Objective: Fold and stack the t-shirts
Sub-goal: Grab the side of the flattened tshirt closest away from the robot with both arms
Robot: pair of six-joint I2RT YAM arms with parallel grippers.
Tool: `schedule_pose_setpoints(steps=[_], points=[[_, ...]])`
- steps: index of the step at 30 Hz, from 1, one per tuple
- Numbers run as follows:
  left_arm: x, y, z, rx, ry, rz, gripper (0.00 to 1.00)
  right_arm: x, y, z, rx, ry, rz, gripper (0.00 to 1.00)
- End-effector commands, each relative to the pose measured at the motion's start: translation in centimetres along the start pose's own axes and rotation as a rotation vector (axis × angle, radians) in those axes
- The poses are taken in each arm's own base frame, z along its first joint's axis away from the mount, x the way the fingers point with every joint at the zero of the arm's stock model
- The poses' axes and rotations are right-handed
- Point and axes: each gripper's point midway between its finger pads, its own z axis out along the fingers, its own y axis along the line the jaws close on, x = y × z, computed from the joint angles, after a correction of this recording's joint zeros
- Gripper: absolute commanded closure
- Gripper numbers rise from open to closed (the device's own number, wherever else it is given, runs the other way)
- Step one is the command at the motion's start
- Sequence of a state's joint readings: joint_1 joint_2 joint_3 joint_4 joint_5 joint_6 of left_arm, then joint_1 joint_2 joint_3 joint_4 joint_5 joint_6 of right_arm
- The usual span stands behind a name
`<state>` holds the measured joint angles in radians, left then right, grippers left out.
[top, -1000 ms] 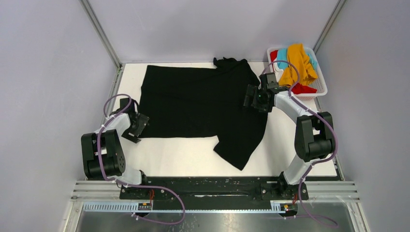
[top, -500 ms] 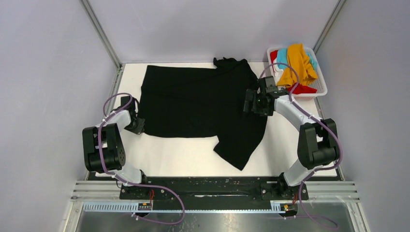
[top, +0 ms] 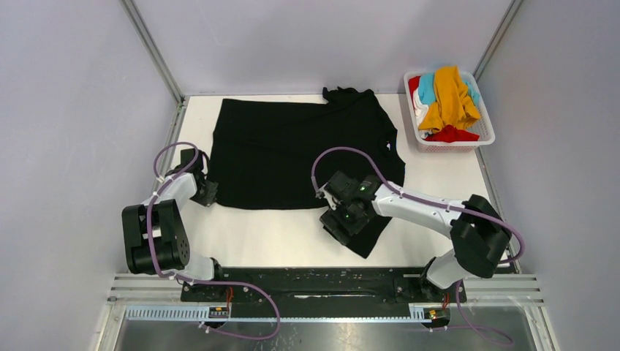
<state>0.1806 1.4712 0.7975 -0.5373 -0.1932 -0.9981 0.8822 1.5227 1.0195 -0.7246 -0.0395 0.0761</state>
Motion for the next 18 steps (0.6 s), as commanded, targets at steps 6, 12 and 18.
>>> schedule_pose_setpoints(steps=[6, 12, 18], points=[[-1.0, -0.7, -1.3, 0.063, -0.052, -0.002, 1.0, 1.7, 1.9, 1.4, -0.02, 0.127, -0.002, 0.19], [-0.9, -1.3, -1.5, 0.09, -0.039, 0.003, 1.0, 2.5, -0.9, 3.8, 0.153, 0.149, 0.067, 0.18], [-0.6, -1.2, -1.3, 0.105, -0.037, -0.004, 1.0, 5.8, -1.2, 6.1, 0.203, 0.321, 0.134, 0.38]])
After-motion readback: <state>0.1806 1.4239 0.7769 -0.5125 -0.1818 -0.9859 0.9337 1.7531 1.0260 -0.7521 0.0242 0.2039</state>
